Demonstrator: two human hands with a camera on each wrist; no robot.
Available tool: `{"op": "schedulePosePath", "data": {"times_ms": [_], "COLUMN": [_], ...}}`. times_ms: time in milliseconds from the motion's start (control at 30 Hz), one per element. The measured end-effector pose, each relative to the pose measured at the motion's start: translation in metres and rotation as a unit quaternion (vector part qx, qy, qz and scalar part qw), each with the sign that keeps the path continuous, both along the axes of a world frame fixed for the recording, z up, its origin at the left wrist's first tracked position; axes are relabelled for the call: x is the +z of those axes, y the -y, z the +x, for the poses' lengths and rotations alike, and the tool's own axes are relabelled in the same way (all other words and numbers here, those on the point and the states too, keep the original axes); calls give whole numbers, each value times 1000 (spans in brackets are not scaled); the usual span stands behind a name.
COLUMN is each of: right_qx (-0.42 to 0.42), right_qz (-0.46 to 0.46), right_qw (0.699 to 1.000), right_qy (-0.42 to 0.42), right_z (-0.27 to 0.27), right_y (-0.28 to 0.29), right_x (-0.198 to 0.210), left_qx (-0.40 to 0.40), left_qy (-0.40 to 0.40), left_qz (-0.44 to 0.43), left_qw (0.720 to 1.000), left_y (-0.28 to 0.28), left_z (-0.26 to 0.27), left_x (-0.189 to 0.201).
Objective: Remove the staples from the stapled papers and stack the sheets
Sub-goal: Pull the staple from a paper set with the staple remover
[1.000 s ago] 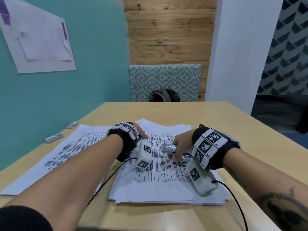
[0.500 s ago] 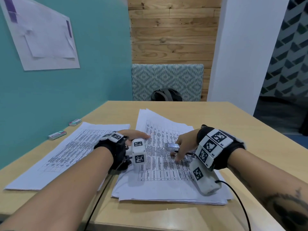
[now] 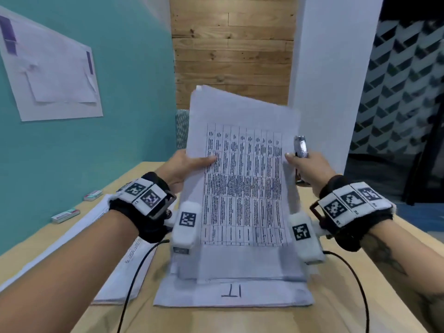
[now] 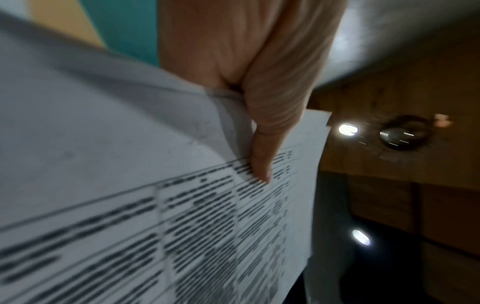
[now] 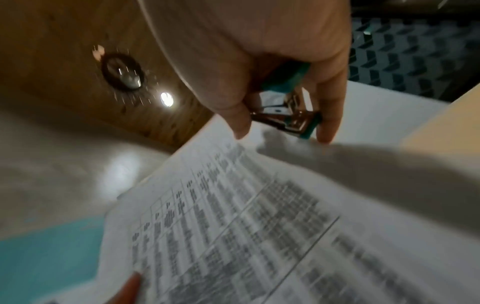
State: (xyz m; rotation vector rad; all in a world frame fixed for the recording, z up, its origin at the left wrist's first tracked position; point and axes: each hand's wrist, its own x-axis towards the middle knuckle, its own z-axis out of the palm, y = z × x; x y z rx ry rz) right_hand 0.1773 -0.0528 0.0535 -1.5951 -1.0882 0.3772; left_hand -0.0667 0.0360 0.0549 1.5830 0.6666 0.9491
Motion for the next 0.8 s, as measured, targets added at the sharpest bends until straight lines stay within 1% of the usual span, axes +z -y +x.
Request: {"op": "schedulePosePath", "data": {"times_ms": [33,100,167,233,300,367,400,433,500,567,633,667,733,767,800], "right_qx": [-2,-21,-42,-51,-38,-13,-4,0,1,7,15,13,-8,-15,-18], "right_qz": [27,82,120,138,134,94,74,62,67,86,108,117,134,143,156], "right_qw": [1000,996,992,989,989,992,994,995,996,995,993,993,990,989,987], "right_qy": [-11,-6,6,13,42,78,82,78,64,48,33,33,35,30,21], "right_z": [-4,-12,-18,-24,-29,-32,-34,-34,-34,-34,-36,-37,-37,-37,-36], "right_y": [4,14,26,40,51,57,59,60,58,56,54,53,51,50,48], "right_x": [8,24,35,39,34,21,14,10,10,15,20,21,20,19,17], "left_qx": [8,29,39,51,47,40,41,54,82,101,124,150,216,238,248], "left_qy": [20,59,98,116,109,69,62,73,114,149,181,182,143,122,109], "left_qz": [37,86,108,111,127,156,163,163,157,184,254,305,416,468,502], "left_qw": [999,994,989,986,985,984,984,982,977,966,942,923,871,843,821], "left_y": [5,18,23,29,36,46,49,51,49,47,50,51,49,49,49], "left_z": [2,4,1,-4,-11,-15,-18,-19,-20,-18,-15,-14,-10,-7,-4], "left_x": [5,15,20,19,8,-8,-15,-18,-9,16,47,61,81,88,92]}}
